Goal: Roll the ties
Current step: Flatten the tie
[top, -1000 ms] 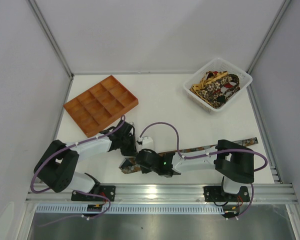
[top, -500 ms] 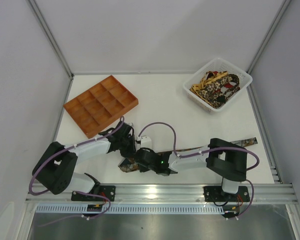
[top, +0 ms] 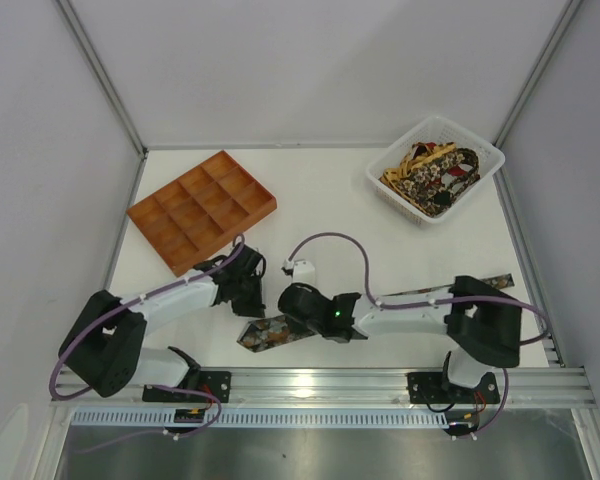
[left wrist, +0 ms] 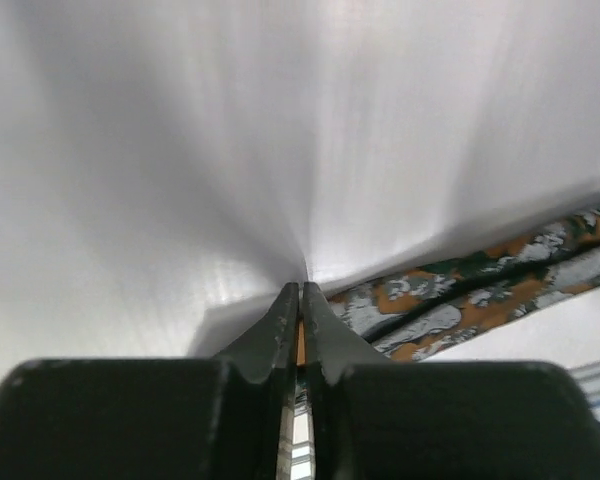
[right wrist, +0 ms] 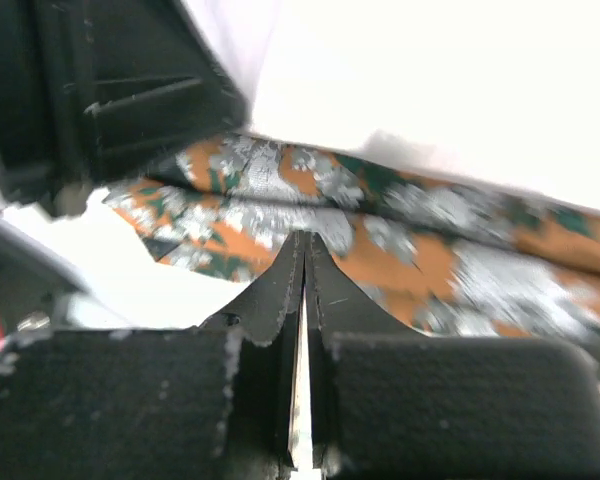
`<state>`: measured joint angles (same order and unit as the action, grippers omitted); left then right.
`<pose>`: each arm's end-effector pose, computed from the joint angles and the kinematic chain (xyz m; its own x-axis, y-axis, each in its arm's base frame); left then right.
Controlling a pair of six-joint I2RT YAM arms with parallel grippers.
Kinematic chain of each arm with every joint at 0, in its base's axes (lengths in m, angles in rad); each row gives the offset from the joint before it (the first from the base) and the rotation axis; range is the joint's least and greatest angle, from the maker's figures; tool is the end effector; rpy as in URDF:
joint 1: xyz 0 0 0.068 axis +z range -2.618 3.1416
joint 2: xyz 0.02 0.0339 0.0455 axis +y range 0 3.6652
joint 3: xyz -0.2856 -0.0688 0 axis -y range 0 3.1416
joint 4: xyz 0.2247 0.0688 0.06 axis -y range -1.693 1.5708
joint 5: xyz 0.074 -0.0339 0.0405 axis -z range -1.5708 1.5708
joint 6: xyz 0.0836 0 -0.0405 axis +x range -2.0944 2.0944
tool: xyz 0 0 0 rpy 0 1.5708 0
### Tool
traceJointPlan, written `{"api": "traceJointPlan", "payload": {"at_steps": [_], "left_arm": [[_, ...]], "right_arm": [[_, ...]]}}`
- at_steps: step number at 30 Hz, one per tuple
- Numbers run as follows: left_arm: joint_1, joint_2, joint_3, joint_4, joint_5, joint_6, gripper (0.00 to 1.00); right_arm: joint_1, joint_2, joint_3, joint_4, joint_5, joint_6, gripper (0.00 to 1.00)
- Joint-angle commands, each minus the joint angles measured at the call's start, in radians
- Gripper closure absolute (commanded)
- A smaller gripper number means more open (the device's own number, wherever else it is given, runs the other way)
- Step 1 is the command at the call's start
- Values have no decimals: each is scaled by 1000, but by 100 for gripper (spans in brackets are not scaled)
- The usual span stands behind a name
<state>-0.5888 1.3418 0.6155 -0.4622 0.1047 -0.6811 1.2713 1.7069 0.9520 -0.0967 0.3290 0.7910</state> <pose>0.1795 -0.1304 0.1415 -0.9676 -0.1068 -0.2288 -0.0315 0.9501 -0.3102 0.1333 0.3402 0.1710 -0.7544 -0.1623 -0.6361 -0.4338 0.8505 0.2975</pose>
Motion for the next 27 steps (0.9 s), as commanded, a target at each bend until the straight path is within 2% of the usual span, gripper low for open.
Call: {"api": "traceJointPlan", "payload": {"at_steps": [1,3,6,8,9,11,12,14,15,19,23,27], "left_arm": [[1,-47,85,-154,-153,28,89],[-2,-72,137,-180,-169,40,80],[-6,-105,176,-184,-159,54,76],[-26,-150,171,-150,-61,64,79],[-42,-164,152,-101,-30,57,88],[-106,-194,121,-37,63,7,95],[-132,-197,90,30,88,-20,99],[-210,-187,54,130,118,-95,100],[-236,-179,47,161,115,-115,100],[-341,-60,70,235,95,-182,100],[-365,77,121,316,127,-207,100],[-368,174,141,375,162,-219,100]], "right_arm": [[-44,-168,-2,-150,73,17,100],[-81,-249,-12,-213,79,25,100],[-165,-366,-44,-331,105,30,100],[-257,-426,-88,-402,108,25,100],[-301,-496,-107,-420,101,19,100],[-390,-556,-154,-469,49,5,100],[-499,-599,-166,-480,-15,-22,100],[-587,-639,-205,-509,-62,-56,100],[-655,-651,-216,-512,-108,-90,100],[-795,-632,-249,-541,-217,-140,100],[-842,-546,-271,-532,-260,-153,100],[-845,-510,-269,-486,-223,-142,100]]}}
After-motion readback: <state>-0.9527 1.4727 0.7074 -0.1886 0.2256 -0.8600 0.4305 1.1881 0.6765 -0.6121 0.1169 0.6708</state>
